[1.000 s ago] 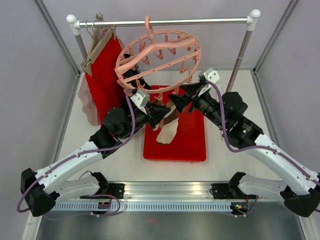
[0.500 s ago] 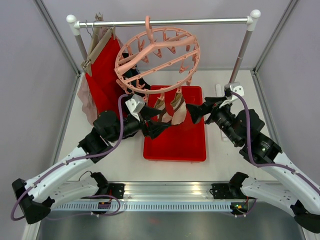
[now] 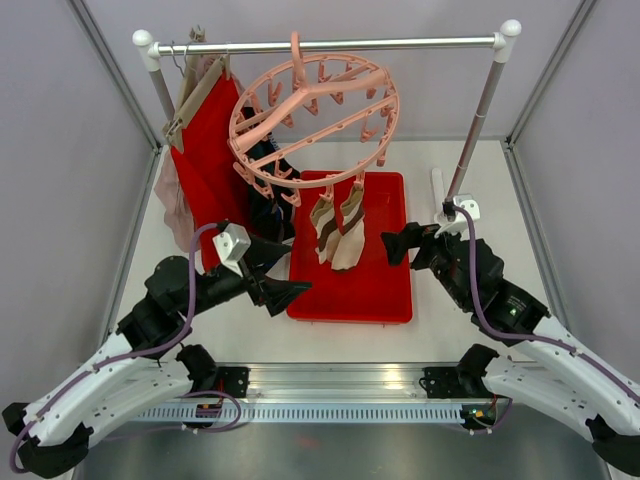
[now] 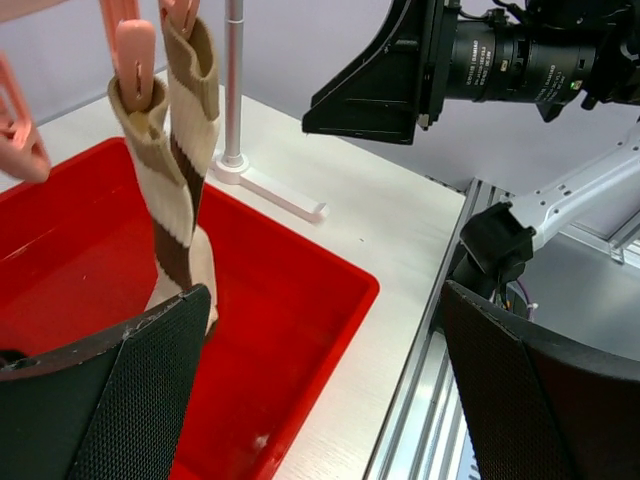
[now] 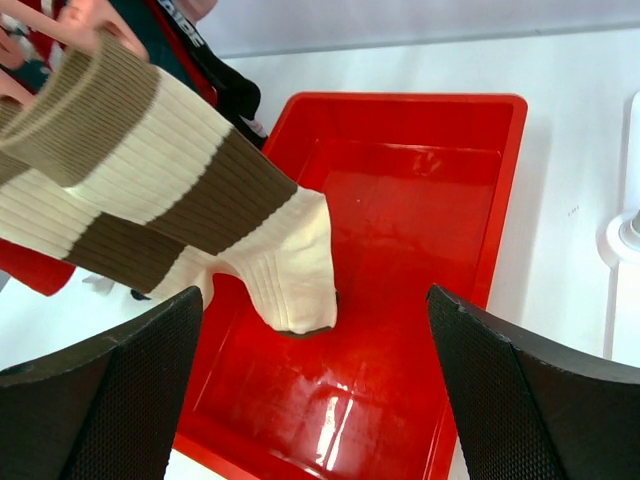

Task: Clip the socks to the hanger
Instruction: Reset both arms

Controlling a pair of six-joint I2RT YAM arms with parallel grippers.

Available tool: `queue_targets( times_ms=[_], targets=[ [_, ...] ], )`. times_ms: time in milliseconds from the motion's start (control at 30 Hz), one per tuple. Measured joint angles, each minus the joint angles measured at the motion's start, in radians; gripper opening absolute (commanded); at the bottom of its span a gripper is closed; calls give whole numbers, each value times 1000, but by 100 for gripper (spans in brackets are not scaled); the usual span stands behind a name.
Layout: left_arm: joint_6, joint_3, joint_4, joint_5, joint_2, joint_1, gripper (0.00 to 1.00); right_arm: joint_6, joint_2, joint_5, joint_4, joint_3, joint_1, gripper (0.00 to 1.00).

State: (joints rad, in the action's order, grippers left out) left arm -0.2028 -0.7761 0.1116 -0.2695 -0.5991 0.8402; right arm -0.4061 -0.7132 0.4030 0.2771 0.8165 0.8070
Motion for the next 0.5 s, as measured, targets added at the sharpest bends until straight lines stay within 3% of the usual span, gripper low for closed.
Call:
queue_targets(
  times_ms=[500],
  targets=[
    [-17,34,82,100,82,0,100,-13,14,-3,-23,-53,0,98]
  ],
)
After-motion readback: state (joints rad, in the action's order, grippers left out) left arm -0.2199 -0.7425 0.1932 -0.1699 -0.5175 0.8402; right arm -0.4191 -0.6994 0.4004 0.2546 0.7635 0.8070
